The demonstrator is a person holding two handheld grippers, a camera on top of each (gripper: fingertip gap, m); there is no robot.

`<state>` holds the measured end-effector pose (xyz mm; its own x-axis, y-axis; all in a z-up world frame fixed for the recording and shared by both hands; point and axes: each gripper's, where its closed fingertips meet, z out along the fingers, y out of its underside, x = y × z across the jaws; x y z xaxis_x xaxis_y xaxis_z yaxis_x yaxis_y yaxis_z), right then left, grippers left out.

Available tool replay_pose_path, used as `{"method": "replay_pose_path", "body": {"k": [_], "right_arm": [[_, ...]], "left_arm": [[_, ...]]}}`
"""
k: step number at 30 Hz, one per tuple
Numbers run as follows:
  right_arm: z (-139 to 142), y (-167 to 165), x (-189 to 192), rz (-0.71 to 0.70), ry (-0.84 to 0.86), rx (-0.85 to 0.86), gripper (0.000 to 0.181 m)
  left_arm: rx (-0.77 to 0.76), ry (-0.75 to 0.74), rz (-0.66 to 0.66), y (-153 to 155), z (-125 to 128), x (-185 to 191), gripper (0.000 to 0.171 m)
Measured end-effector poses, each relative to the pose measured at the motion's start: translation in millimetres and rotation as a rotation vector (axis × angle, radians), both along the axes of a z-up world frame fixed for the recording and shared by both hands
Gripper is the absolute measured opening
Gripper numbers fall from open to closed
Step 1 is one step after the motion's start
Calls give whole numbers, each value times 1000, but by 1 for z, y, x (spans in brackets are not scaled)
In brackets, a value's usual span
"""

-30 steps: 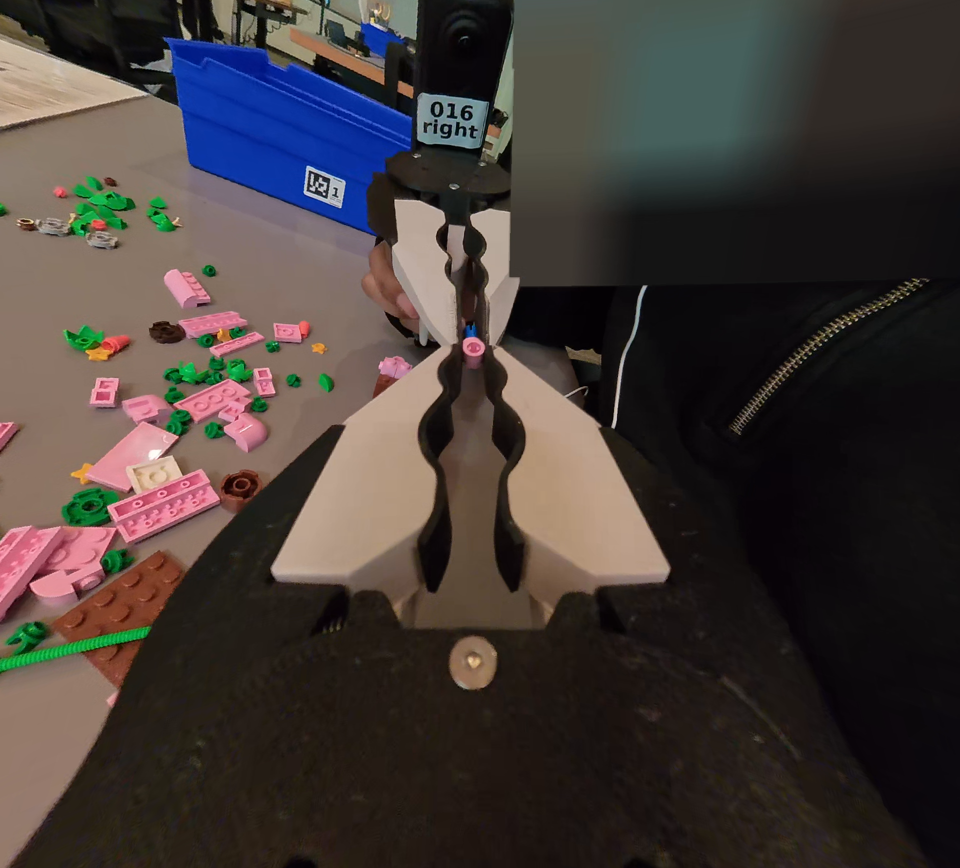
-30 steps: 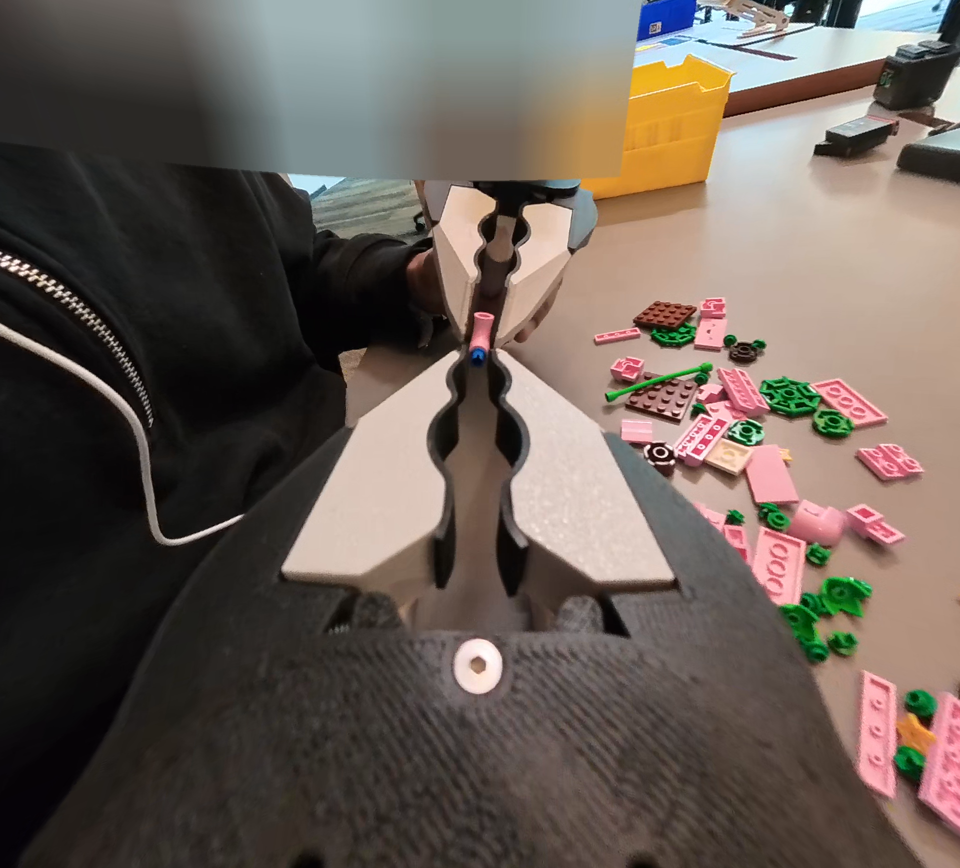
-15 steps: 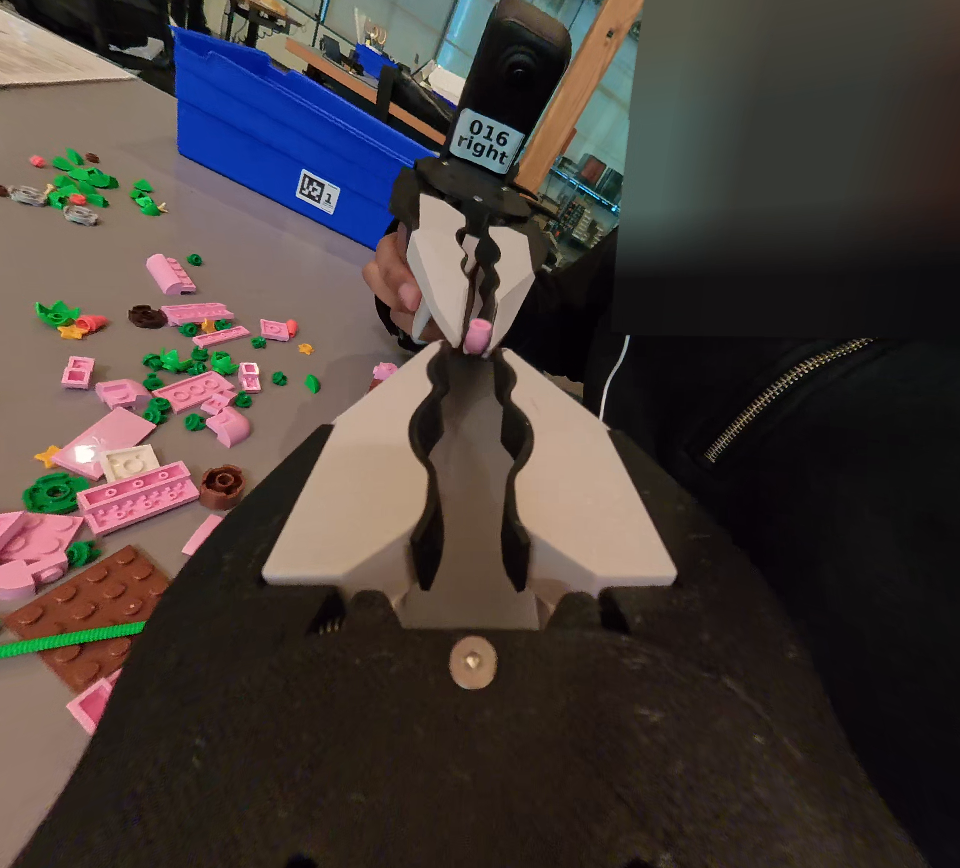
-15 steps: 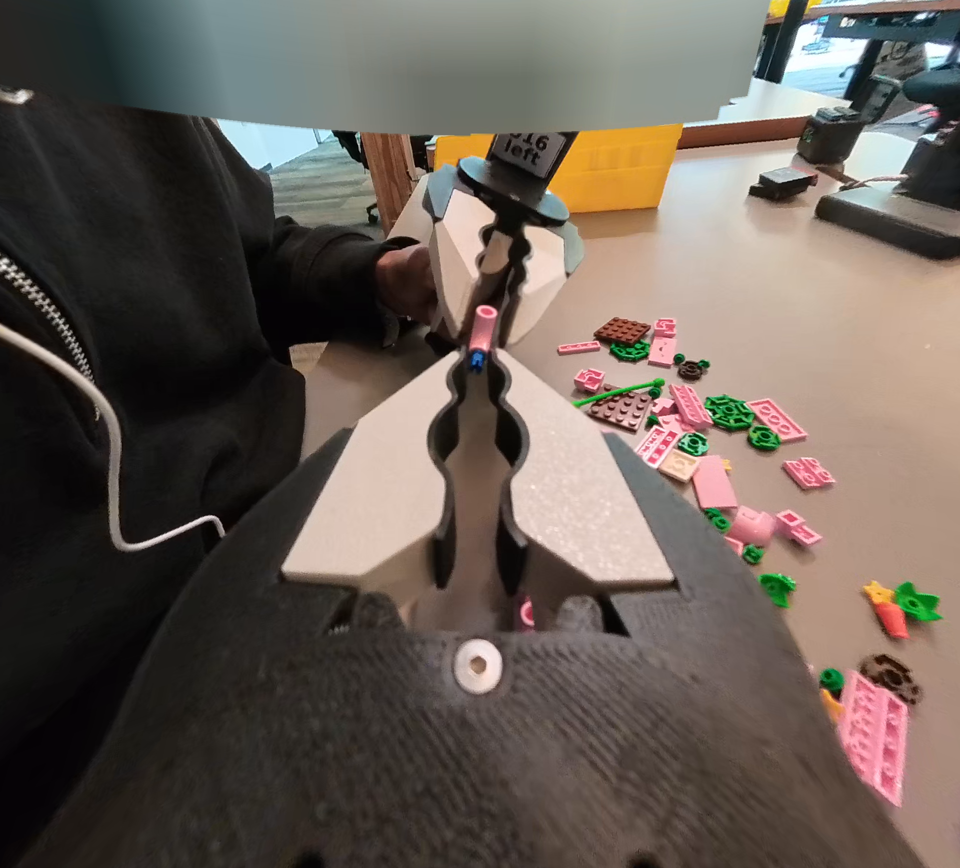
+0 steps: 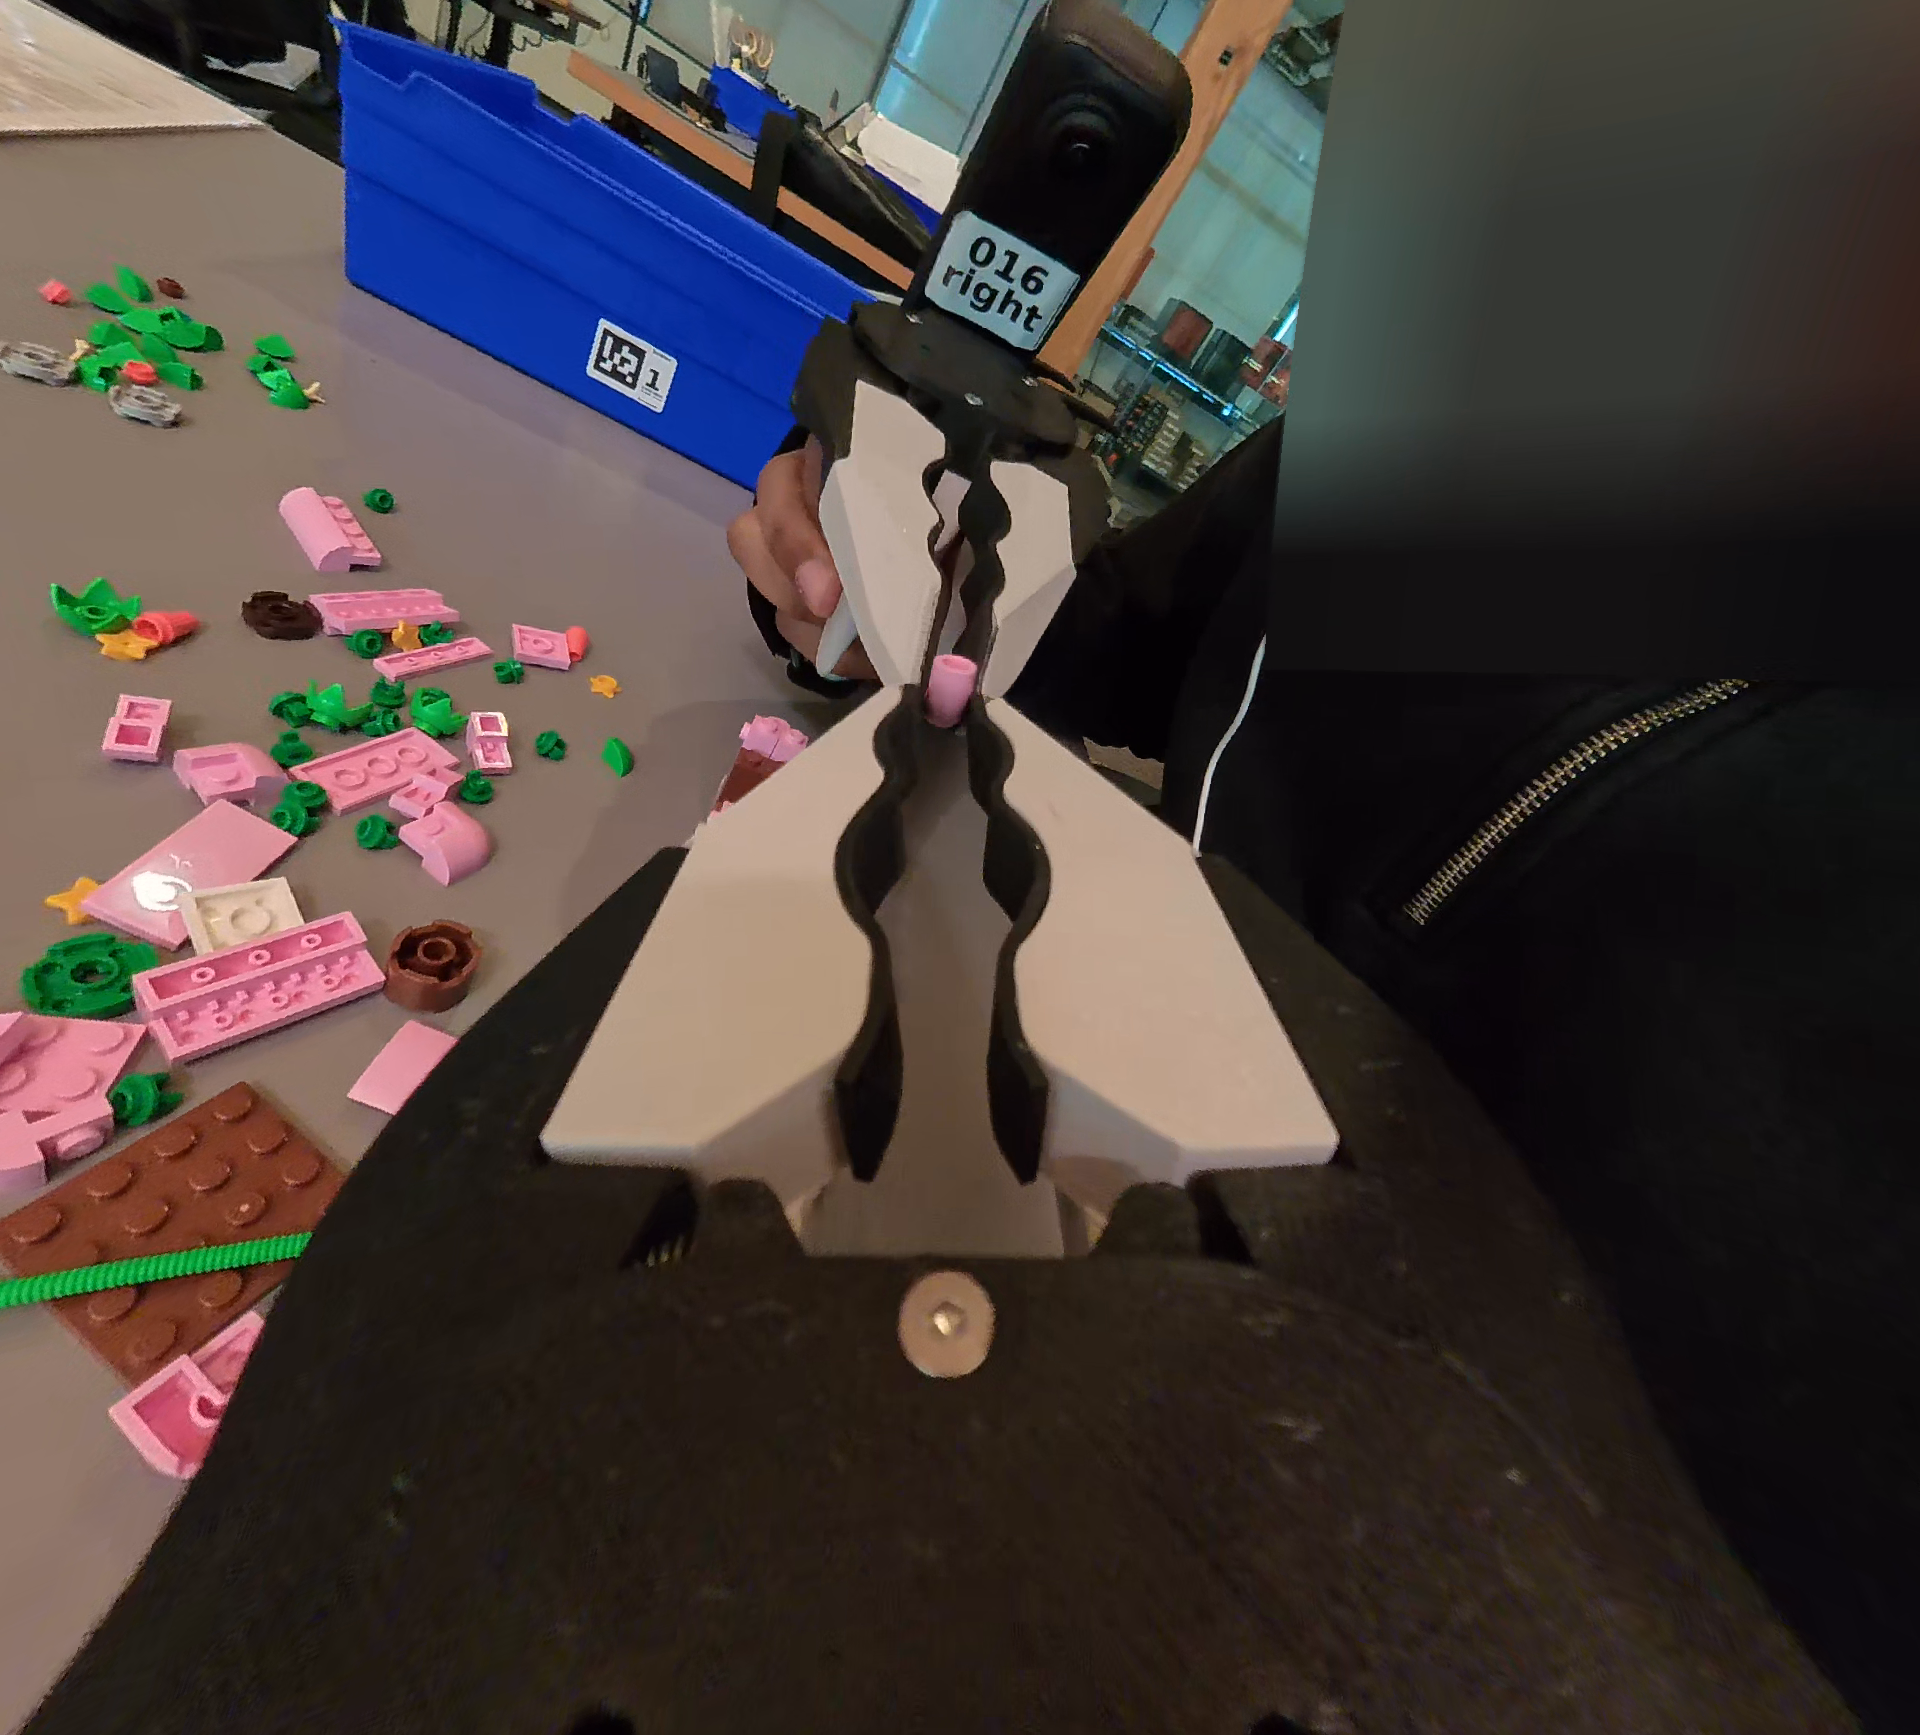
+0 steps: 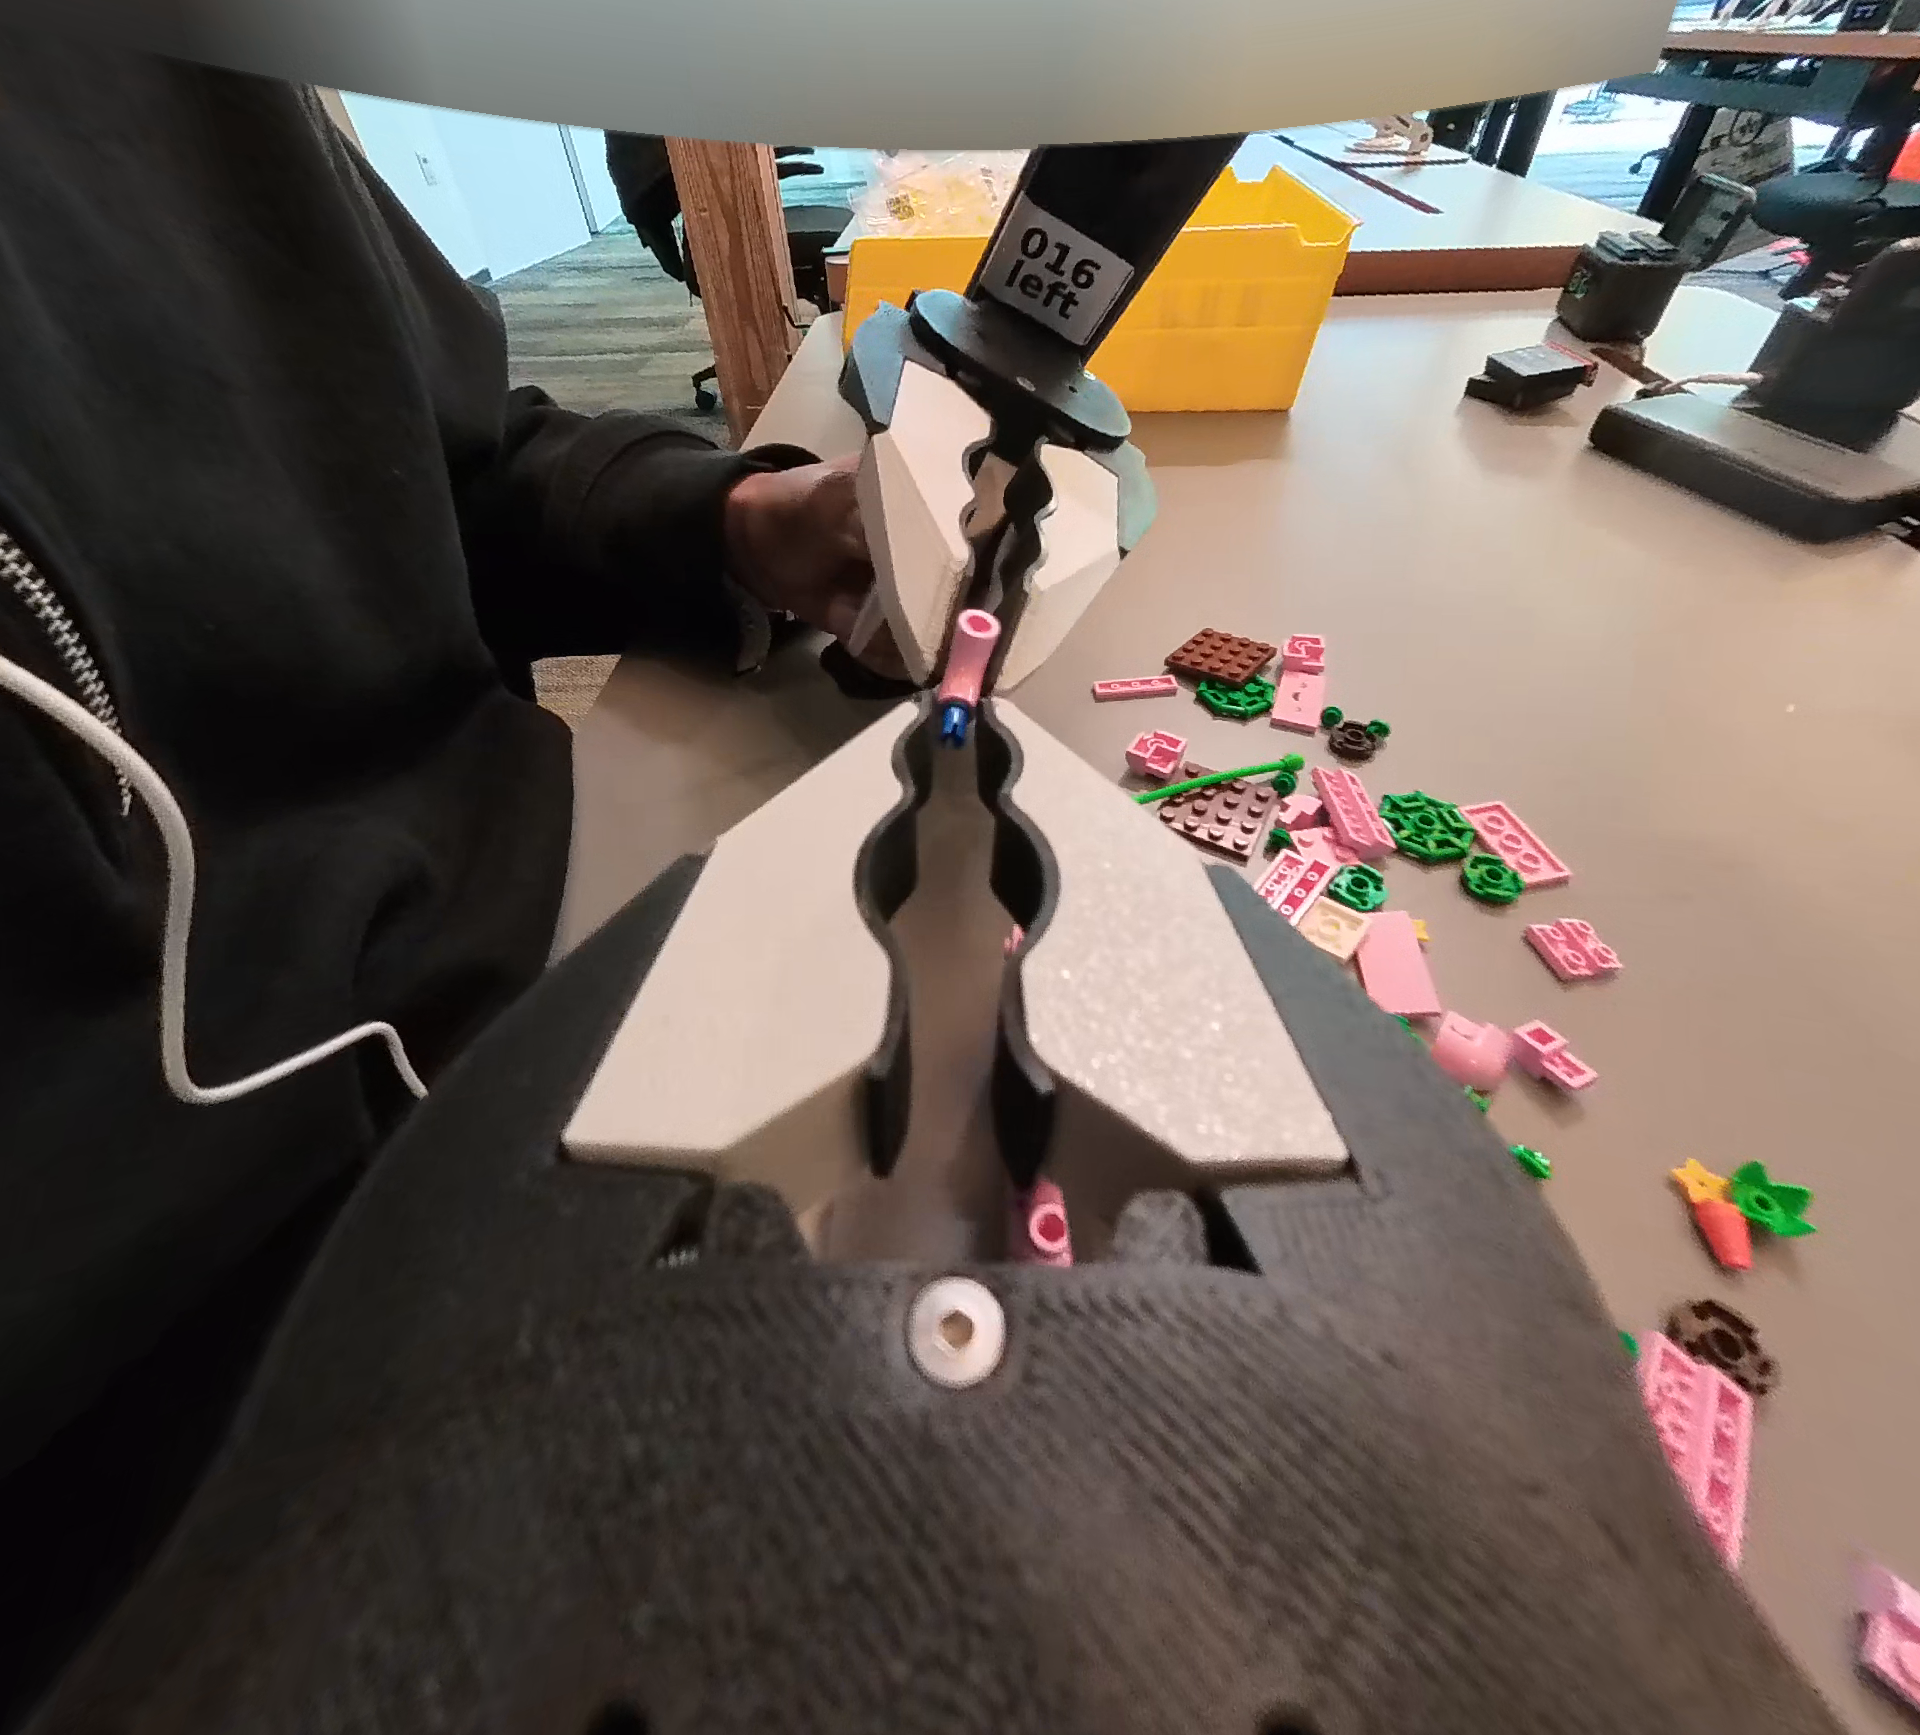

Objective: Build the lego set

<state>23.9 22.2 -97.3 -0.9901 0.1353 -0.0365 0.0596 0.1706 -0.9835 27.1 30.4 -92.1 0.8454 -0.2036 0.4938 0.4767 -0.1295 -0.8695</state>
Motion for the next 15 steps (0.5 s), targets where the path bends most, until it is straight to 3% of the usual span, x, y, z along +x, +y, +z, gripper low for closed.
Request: {"method": "replay_pose_path", "body": {"k": [6, 15], "right_arm": [[1, 2, -2, -15, 23, -5, 12], [-2, 0, 1, -8, 79, 26, 8]], "left_arm": [[-9, -7, -8, -1, -1, 0, 6], [2, -77, -29, -1, -1, -1, 5]]}}
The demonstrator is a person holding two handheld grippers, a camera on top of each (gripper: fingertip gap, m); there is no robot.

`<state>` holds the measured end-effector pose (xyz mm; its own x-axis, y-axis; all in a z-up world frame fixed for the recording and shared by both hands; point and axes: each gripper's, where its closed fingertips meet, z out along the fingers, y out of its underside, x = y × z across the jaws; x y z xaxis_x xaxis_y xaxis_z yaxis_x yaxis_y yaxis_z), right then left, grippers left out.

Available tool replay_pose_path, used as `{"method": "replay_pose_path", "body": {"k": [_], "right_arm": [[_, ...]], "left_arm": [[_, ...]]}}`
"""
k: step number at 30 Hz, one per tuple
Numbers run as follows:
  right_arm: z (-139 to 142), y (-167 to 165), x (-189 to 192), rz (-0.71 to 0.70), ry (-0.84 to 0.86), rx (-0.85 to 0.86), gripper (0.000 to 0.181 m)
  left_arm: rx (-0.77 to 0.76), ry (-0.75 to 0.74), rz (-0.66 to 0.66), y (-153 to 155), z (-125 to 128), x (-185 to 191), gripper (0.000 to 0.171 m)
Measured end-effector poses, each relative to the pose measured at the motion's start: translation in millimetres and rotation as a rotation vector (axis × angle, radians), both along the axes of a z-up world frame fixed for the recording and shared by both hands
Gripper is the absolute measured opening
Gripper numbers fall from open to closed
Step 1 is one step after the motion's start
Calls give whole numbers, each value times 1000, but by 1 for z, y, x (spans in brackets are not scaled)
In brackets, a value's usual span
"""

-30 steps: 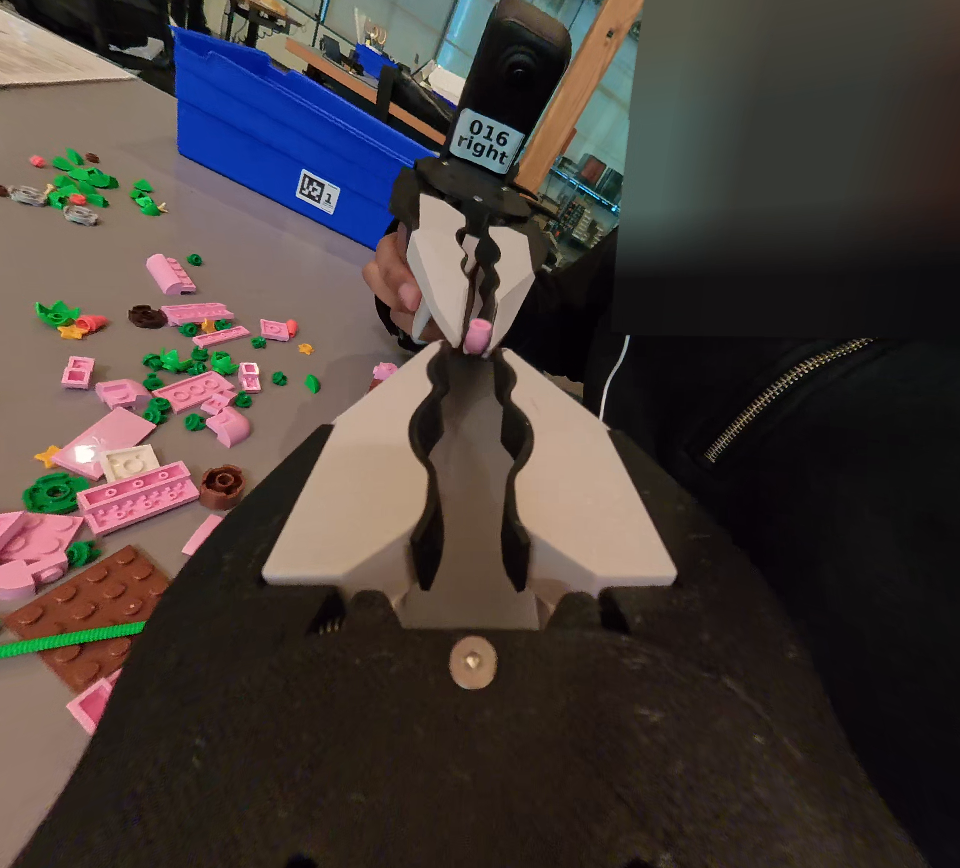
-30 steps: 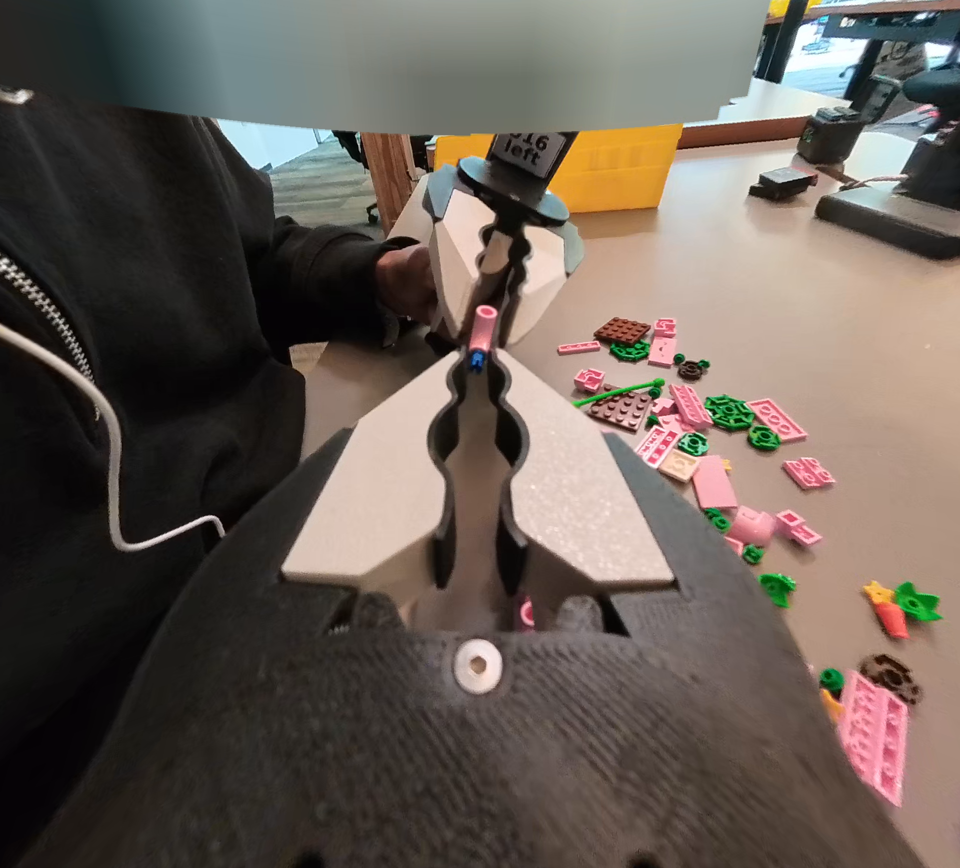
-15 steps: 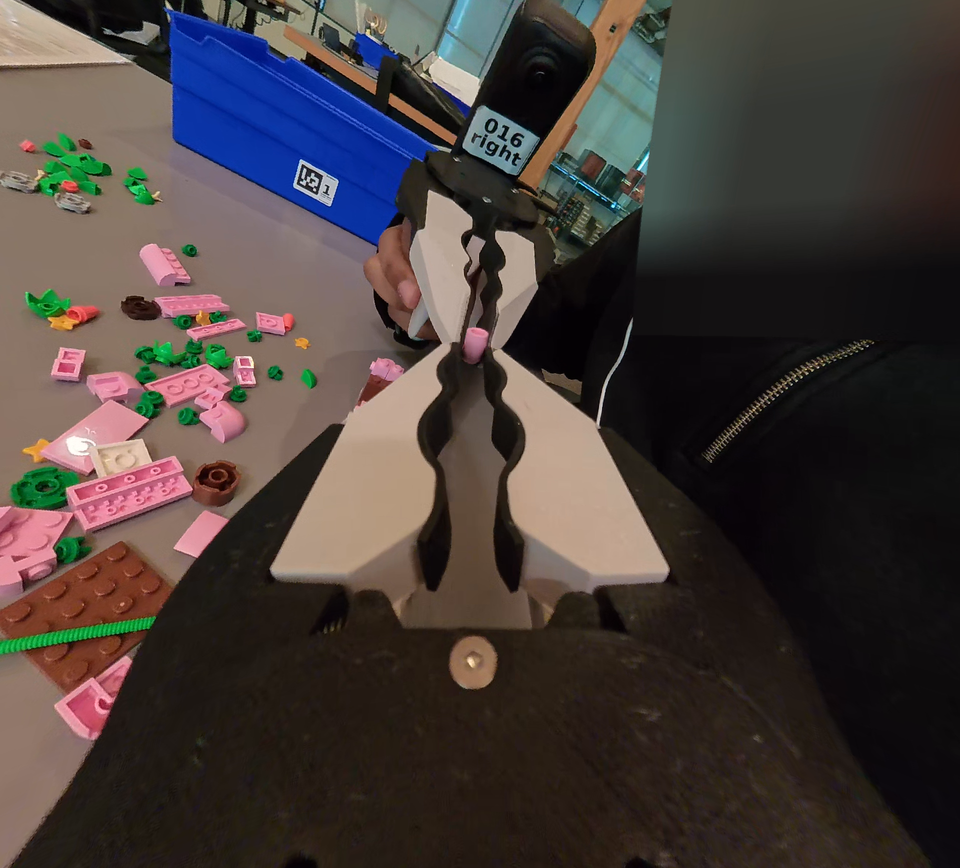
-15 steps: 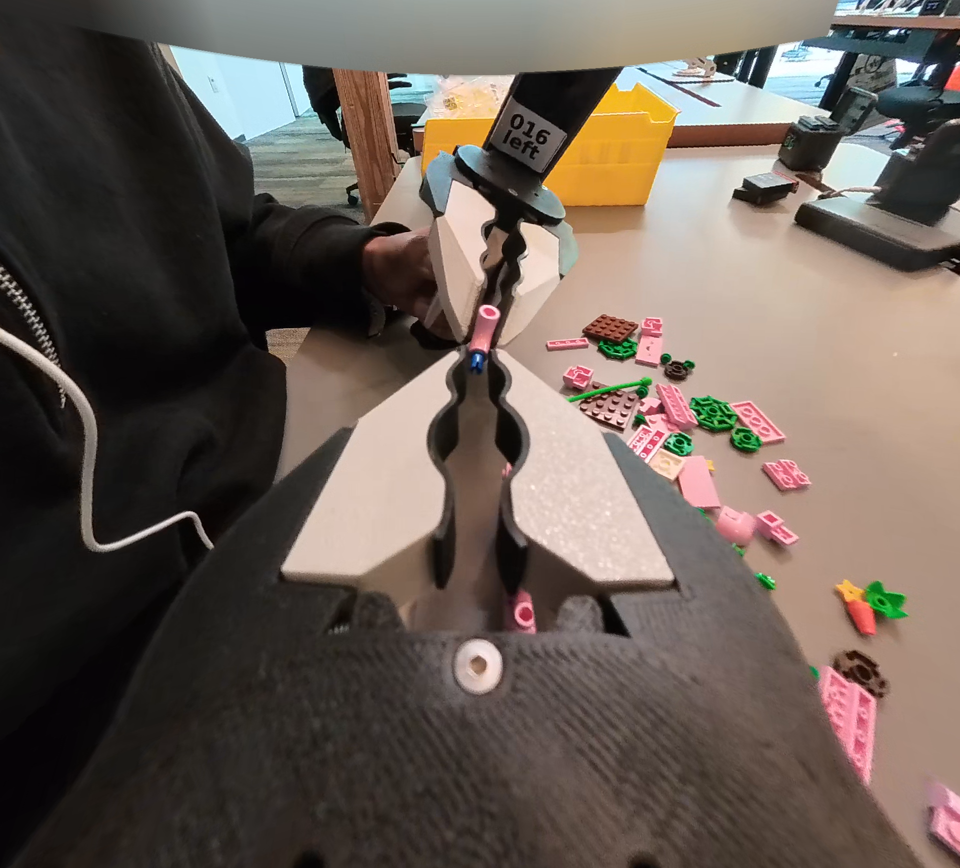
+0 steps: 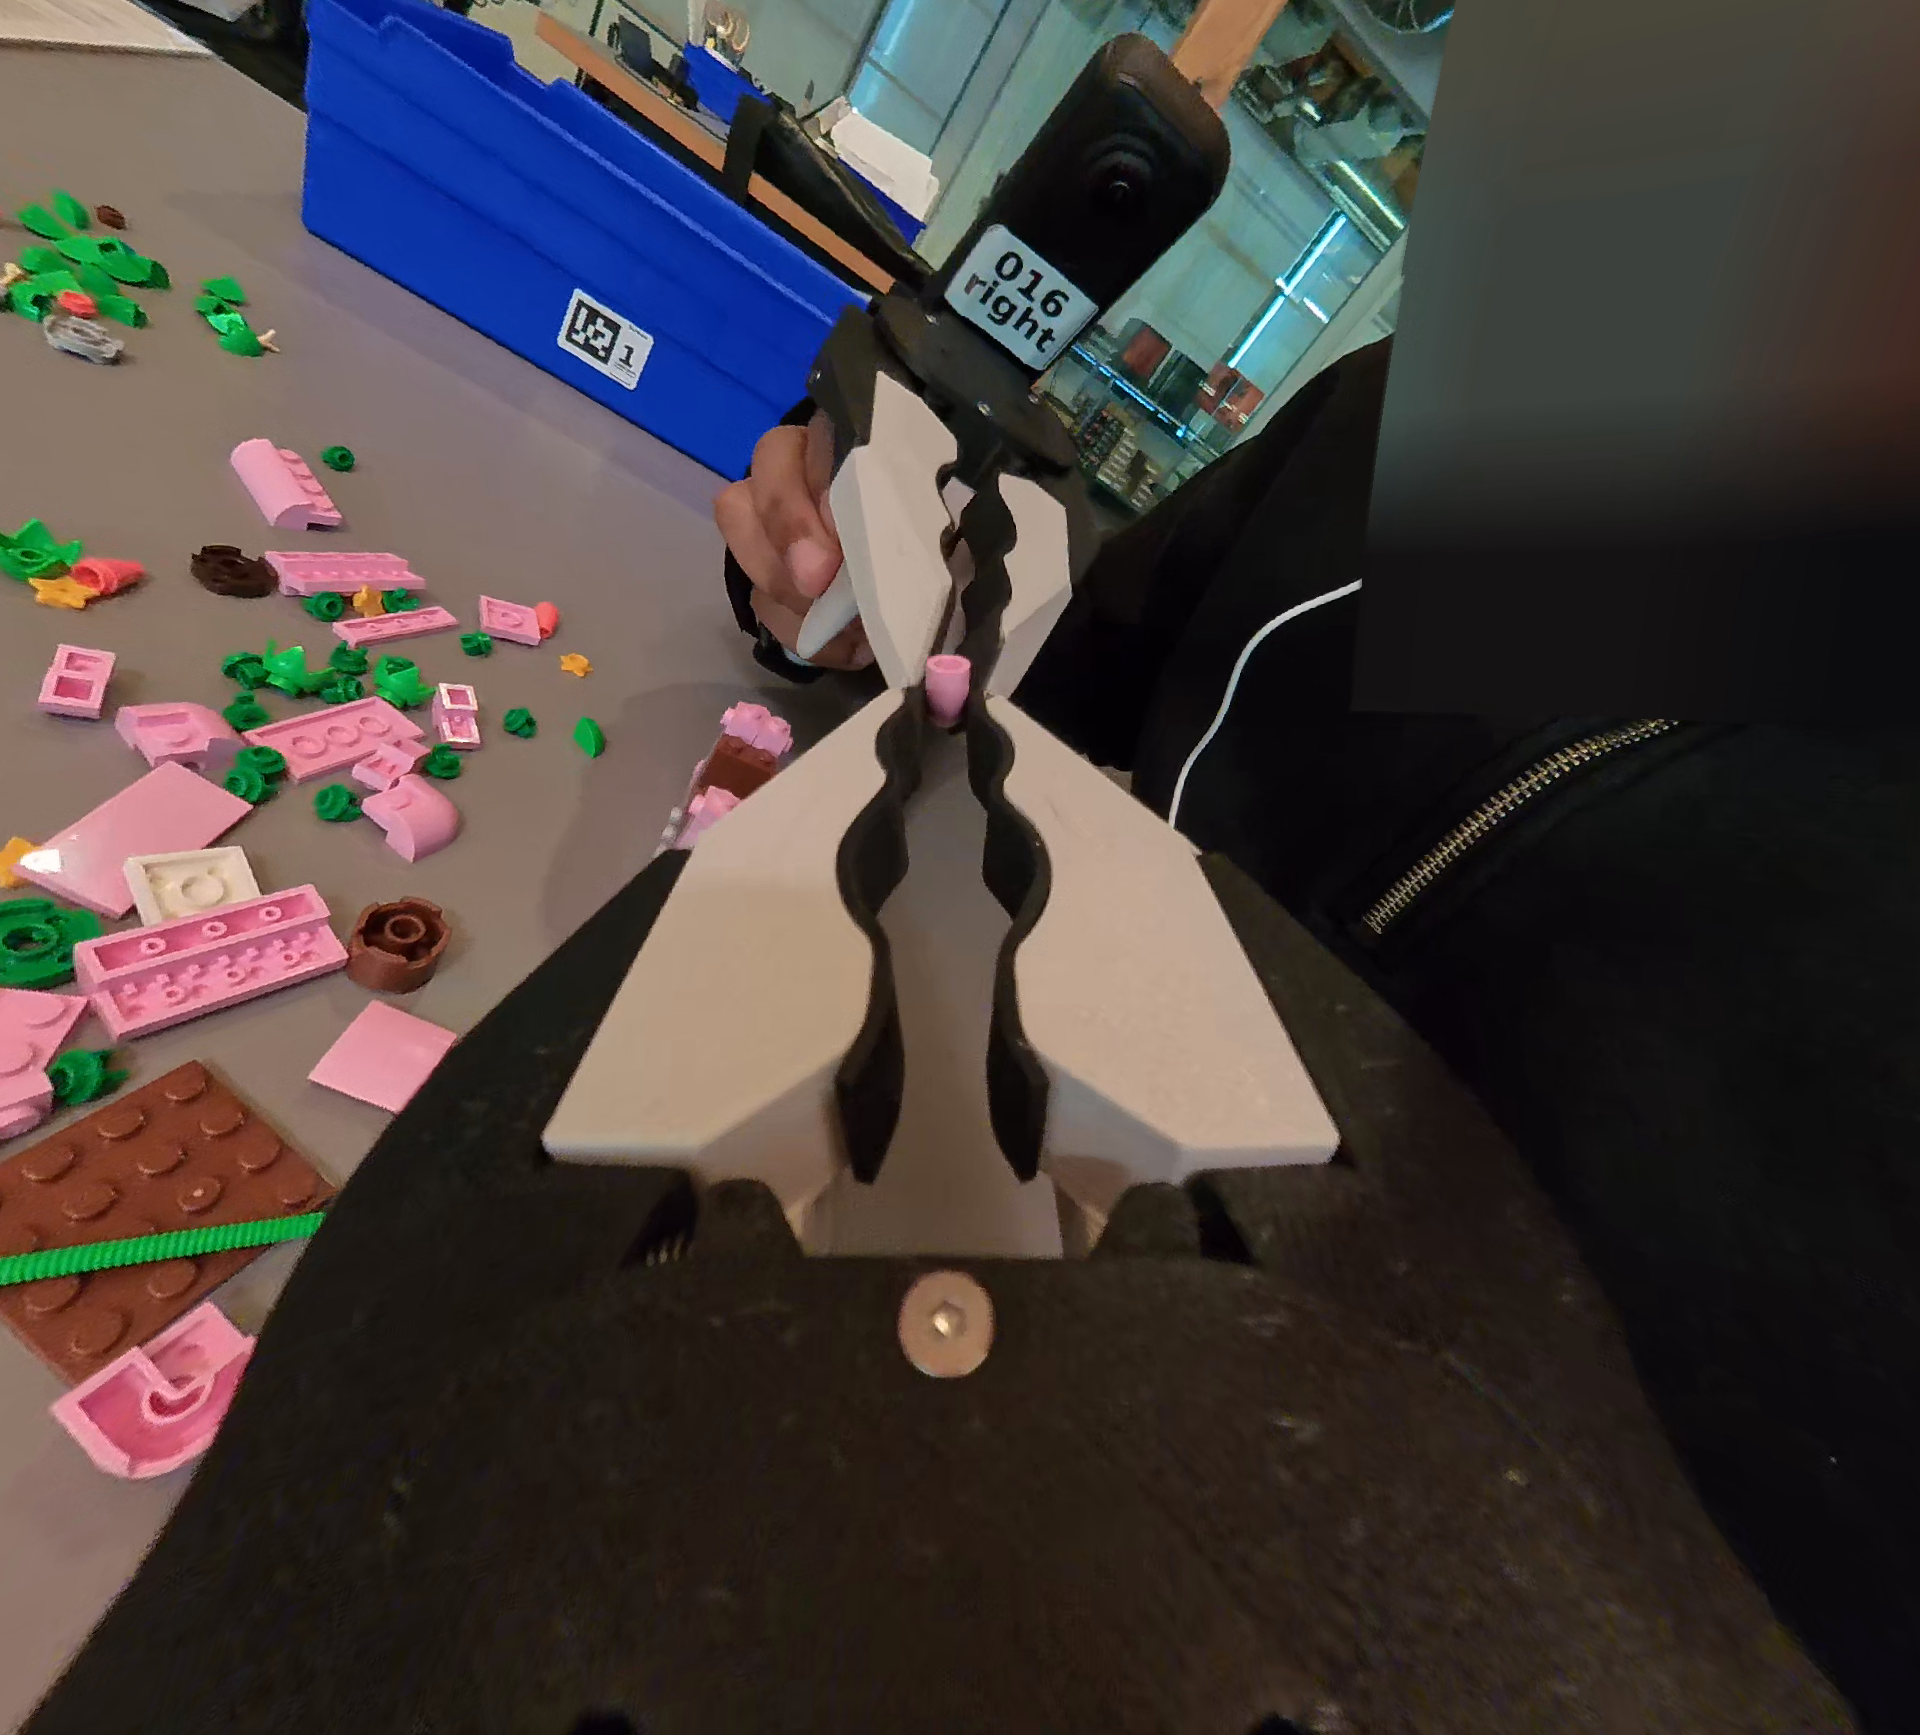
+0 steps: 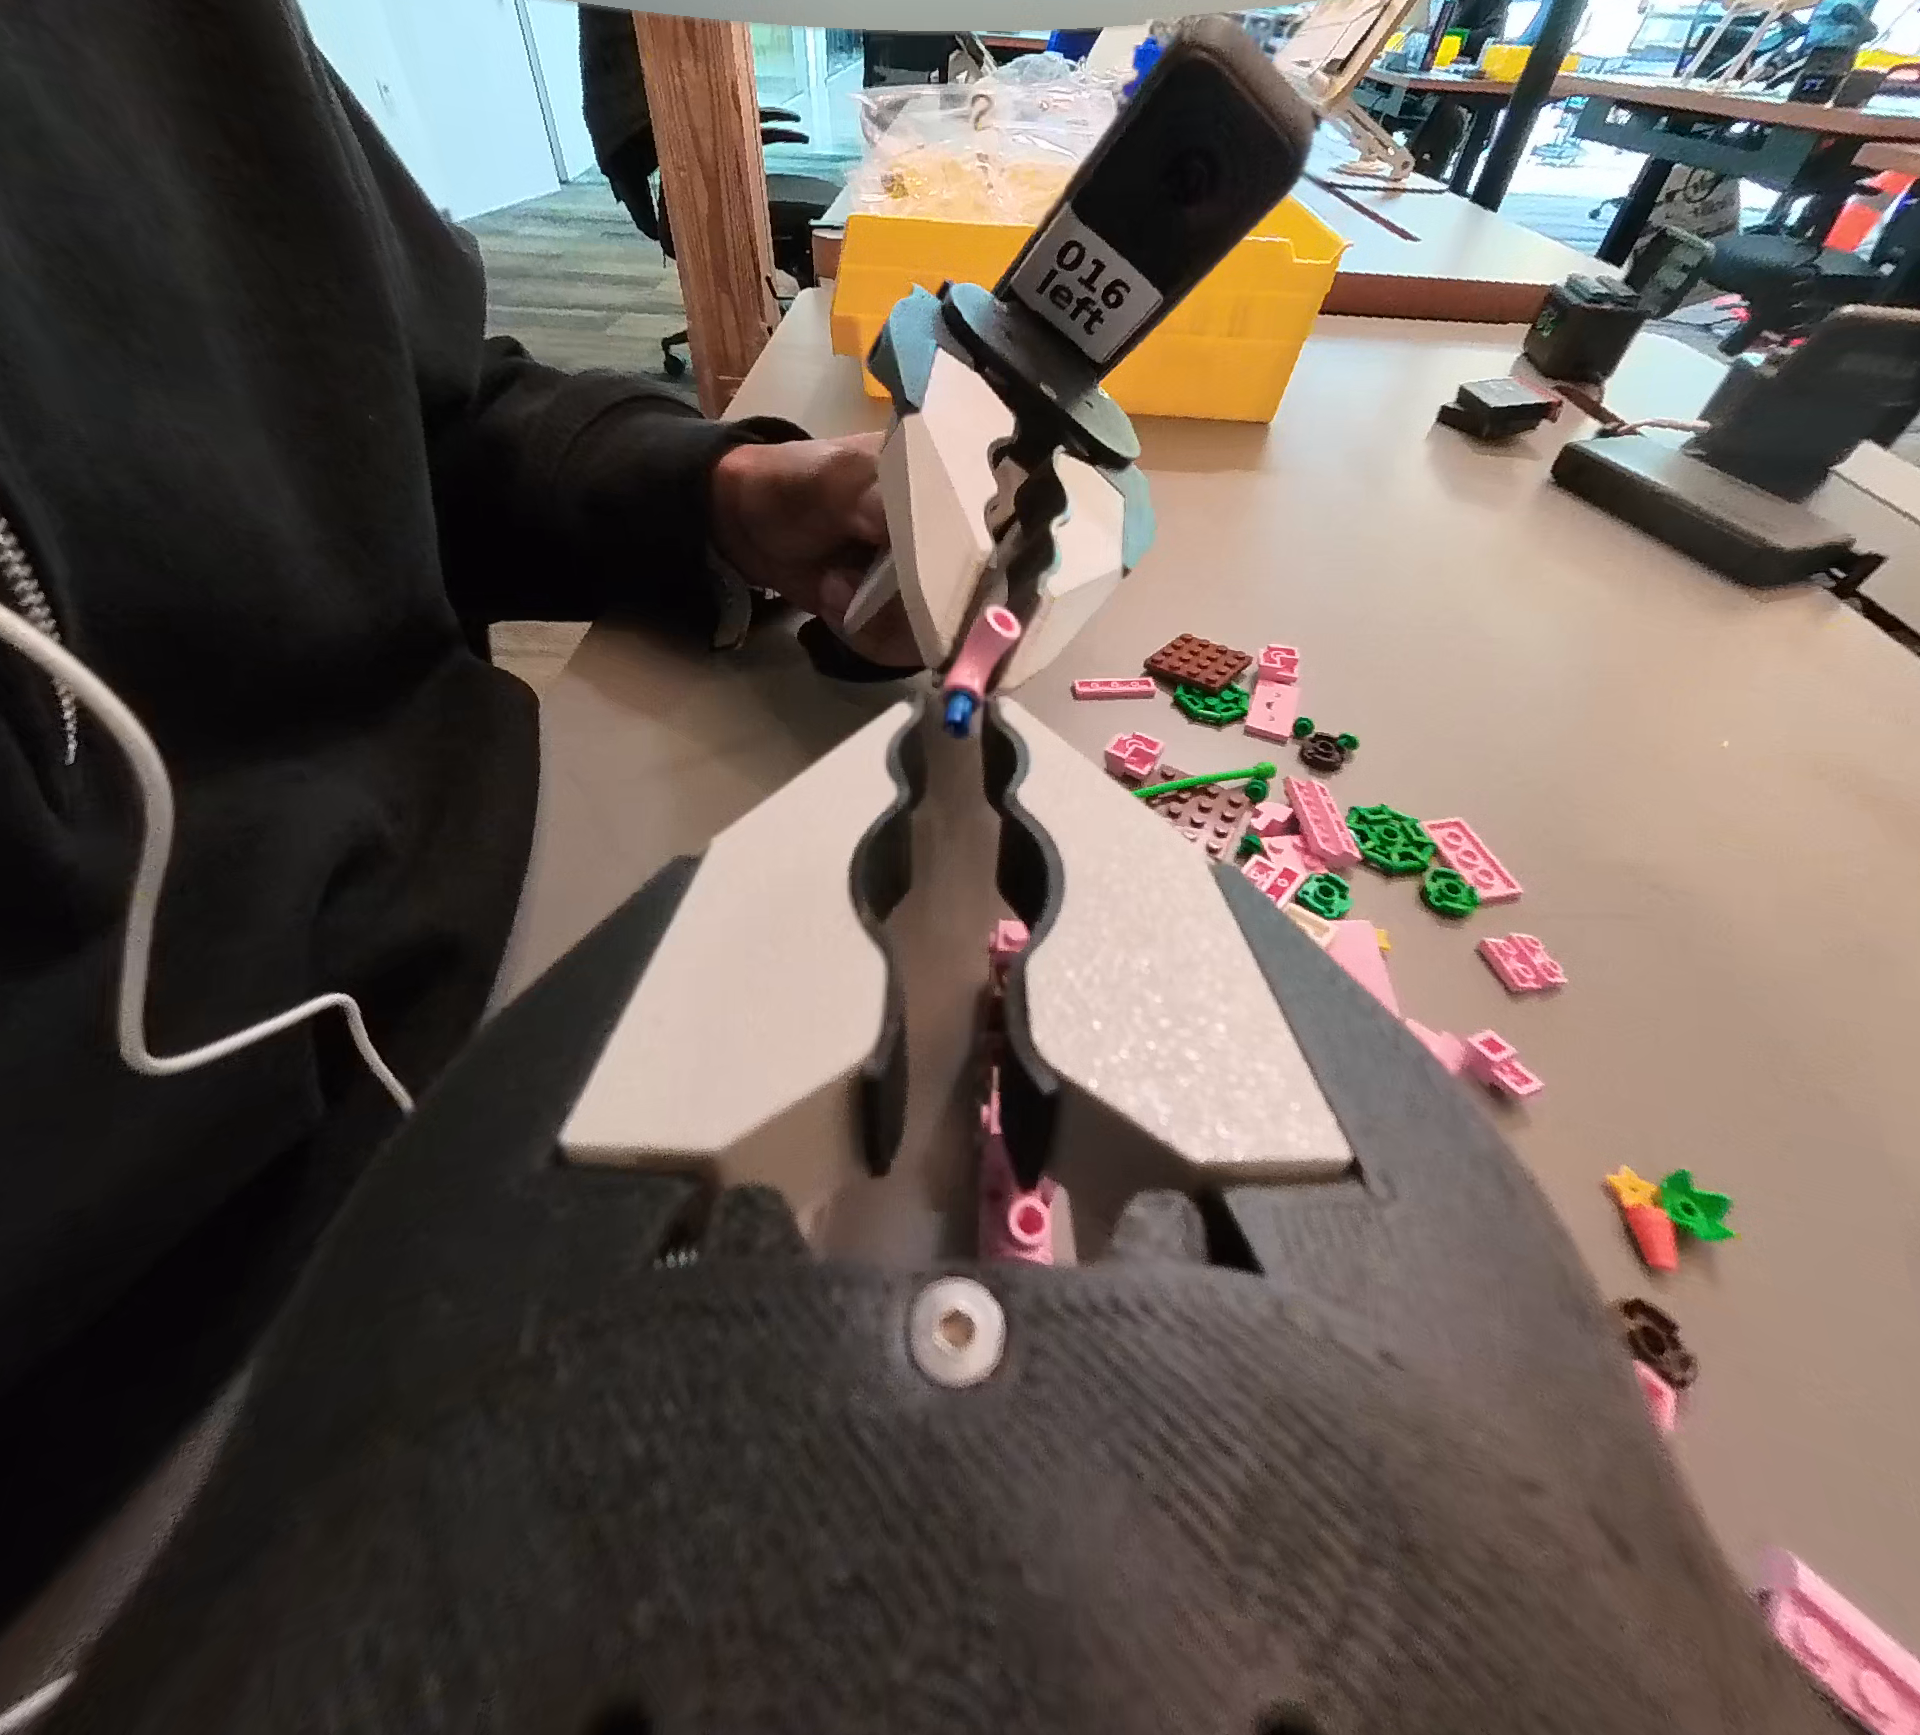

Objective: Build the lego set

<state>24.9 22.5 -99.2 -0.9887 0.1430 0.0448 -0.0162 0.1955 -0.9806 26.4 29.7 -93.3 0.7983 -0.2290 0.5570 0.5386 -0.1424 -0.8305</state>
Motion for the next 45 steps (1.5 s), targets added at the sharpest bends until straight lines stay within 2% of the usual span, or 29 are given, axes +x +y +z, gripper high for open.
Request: {"method": "replay_pose_path", "body": {"k": [9, 20, 24, 26, 28, 30, 31, 36, 38, 40, 45], "right_arm": [[0, 0, 0, -28, 80, 43, 5], [-11, 4, -12, -90, 117, 121, 4], [-21, 17, -27, -148, 78, 185, 30], [-33, 23, -30, -153, -32, 232, 39], [-44, 22, -24, -98, -181, 248, 46], [-57, 19, -12, -22, -281, 282, 39], [-63, 19, -11, -16, -279, 309, 32], [-78, 19, -17, -68, -168, 397, 32], [-81, 18, -15, -58, -174, 404, 22], [-80, 17, -16, -59, -156, 399, 15], [-55, 16, -18, -64, -144, 272, 15]], "left_arm": [[-3, 2, -6, 3, -2, 2, 9], [-43, 41, 71, 1, -6, -10, 5], [-48, 74, 160, -10, -4, -27, 5], [-81, 137, 203, -15, -6, -33, 5], [-132, 169, 207, -14, -14, -33, 5], [-147, 170, 189, -11, -17, -30, 5], [-154, 174, 185, -10, -18, -29, 6], [-196, 197, 158, -8, -26, -25, 6], [-225, 217, 151, -7, -31, -23, 5], [-248, 240, 149, -6, -34, -22, 5], [-230, 270, 144, -6, -30, -19, 5]]}}
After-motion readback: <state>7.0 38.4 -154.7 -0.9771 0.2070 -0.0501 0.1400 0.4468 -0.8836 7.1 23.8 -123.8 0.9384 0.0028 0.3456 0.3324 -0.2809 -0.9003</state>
